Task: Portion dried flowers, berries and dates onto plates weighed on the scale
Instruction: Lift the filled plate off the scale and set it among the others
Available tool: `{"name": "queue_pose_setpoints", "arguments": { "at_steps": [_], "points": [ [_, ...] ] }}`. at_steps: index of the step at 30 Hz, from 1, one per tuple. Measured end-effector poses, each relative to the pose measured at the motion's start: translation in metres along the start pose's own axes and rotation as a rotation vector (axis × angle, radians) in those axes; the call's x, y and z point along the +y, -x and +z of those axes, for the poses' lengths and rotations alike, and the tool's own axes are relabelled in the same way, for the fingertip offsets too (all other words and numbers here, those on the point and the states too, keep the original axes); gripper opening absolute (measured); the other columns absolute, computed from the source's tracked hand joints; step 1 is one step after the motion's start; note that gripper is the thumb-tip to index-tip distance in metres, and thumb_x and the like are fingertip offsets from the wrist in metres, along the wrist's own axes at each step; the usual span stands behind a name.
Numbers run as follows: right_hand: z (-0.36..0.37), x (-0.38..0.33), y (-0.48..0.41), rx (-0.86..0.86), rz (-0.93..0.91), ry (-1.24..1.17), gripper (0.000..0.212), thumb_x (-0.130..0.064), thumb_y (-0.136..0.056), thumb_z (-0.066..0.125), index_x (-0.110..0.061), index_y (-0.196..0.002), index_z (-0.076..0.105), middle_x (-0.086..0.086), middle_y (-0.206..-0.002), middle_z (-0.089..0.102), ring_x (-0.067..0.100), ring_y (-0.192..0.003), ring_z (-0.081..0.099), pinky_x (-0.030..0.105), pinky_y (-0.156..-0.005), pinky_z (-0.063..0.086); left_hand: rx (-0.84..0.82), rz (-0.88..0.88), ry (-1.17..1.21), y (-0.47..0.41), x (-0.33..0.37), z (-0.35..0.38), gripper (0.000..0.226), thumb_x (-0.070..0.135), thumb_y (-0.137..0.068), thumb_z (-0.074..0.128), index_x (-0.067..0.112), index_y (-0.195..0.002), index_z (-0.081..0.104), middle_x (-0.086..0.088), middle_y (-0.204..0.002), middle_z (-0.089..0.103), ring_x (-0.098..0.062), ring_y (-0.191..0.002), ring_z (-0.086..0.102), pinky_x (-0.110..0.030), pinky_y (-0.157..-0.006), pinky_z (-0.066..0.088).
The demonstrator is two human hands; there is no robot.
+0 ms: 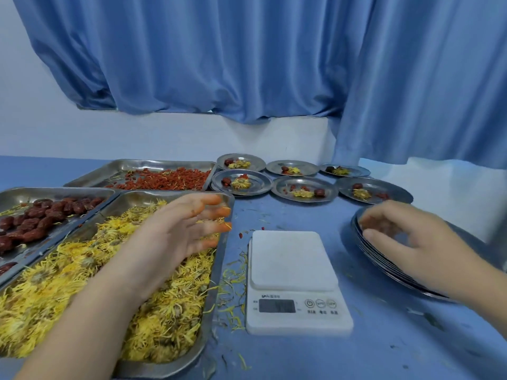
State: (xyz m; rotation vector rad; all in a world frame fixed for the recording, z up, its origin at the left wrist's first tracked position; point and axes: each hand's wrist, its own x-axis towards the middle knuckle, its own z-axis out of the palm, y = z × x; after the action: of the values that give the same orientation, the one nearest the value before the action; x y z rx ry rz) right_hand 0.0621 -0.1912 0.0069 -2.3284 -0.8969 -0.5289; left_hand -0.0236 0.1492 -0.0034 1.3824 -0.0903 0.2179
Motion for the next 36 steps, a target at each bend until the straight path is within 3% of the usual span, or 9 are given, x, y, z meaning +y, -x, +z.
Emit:
{"name": "queue_pose_setpoints", "arguments": {
  "at_steps": [4,6,8,11,16,21,27,33,36],
  "points": [
    [0.002,0.024,0.022,0.101,0.075,0.112,0.017,-0.013,-0.084,0.067,-0.026,-0.095,0.063,-0.012,-0.092,0.064,0.008,-0.083,0.055,0.026,-0.073,0.042,-0.010,0.035,-0.217,0.007,-0.003,0.017,0.022,0.031,-0.087,0.062,0.024,-0.105,0.072,-0.003,-0.111,0.072,-0.023,-0.100,0.070,-0.043,-0.087,0.051],
    [-0.001,0.031,0.026,0.083,0.100,0.196,0.019,-0.020,-0.084,0.065,-0.026,-0.102,0.061,-0.012,-0.098,0.061,0.005,-0.086,0.051,0.027,-0.076,0.040,0.032,0.064,-0.401,0.008,-0.008,0.023,0.018,0.024,-0.094,0.058,0.032,-0.099,0.073,0.008,-0.105,0.073,-0.011,-0.097,0.069,-0.033,-0.082,0.050],
    [-0.005,0.034,0.029,0.024,0.182,0.248,0.030,-0.031,-0.083,0.062,-0.031,-0.113,0.058,-0.012,-0.110,0.058,0.007,-0.098,0.051,0.030,-0.082,0.041,0.087,0.140,-0.742,0.010,-0.016,0.028,0.019,0.022,-0.094,0.058,0.038,-0.095,0.070,0.018,-0.098,0.070,0.005,-0.091,0.063,-0.017,-0.077,0.045],
    [-0.007,0.037,0.034,-0.099,0.307,0.332,0.043,-0.040,-0.081,0.063,-0.029,-0.122,0.055,-0.007,-0.121,0.058,0.019,-0.112,0.053,0.037,-0.089,0.046,0.025,0.274,-1.101,0.011,-0.024,0.036,0.022,0.020,-0.092,0.062,0.042,-0.096,0.064,0.022,-0.096,0.063,0.012,-0.098,0.053,-0.003,-0.076,0.038],
    [0.000,0.034,0.035,-0.159,0.322,0.400,0.022,-0.028,-0.083,0.060,-0.028,-0.104,0.058,-0.015,-0.084,0.058,0.016,-0.085,0.053,0.035,-0.069,0.048,-0.036,0.269,-1.094,0.010,-0.028,0.036,0.023,0.023,-0.091,0.062,0.046,-0.094,0.064,0.030,-0.100,0.059,0.007,-0.098,0.054,-0.003,-0.075,0.038],
    [0.003,0.029,0.036,-0.023,0.342,0.319,0.021,-0.018,-0.079,0.062,-0.029,-0.098,0.062,-0.013,-0.087,0.066,0.017,-0.089,0.060,0.037,-0.072,0.053,-0.014,0.287,-1.101,0.011,-0.027,0.035,0.023,0.022,-0.092,0.060,0.044,-0.093,0.064,0.031,-0.102,0.059,0.005,-0.100,0.054,-0.007,-0.073,0.041],
    [0.001,0.028,0.034,0.131,0.267,0.430,0.028,0.004,-0.069,0.062,-0.020,-0.081,0.066,-0.006,-0.077,0.060,0.023,-0.079,0.054,0.035,-0.060,0.047,-0.014,0.285,-1.111,0.012,-0.026,0.036,0.021,0.024,-0.092,0.060,0.044,-0.095,0.064,0.033,-0.101,0.058,0.008,-0.099,0.054,-0.012,-0.074,0.042],
    [-0.002,0.024,0.032,0.366,0.054,0.493,0.026,0.015,-0.061,0.068,-0.008,-0.066,0.058,0.005,-0.064,0.054,0.031,-0.063,0.047,0.034,-0.056,0.034,0.014,0.272,-1.097,0.010,-0.028,0.034,0.021,0.022,-0.092,0.060,0.042,-0.098,0.066,0.030,-0.098,0.060,0.008,-0.100,0.053,-0.011,-0.074,0.042],
    [0.002,0.019,0.032,0.429,-0.086,0.462,0.025,0.015,-0.063,0.067,-0.007,-0.063,0.055,0.006,-0.061,0.050,0.031,-0.060,0.043,0.041,-0.054,0.038,0.070,0.255,-1.094,0.009,-0.029,0.032,0.021,0.020,-0.093,0.059,0.039,-0.097,0.066,0.025,-0.096,0.062,0.013,-0.096,0.052,-0.003,-0.069,0.039]
  ]
}}
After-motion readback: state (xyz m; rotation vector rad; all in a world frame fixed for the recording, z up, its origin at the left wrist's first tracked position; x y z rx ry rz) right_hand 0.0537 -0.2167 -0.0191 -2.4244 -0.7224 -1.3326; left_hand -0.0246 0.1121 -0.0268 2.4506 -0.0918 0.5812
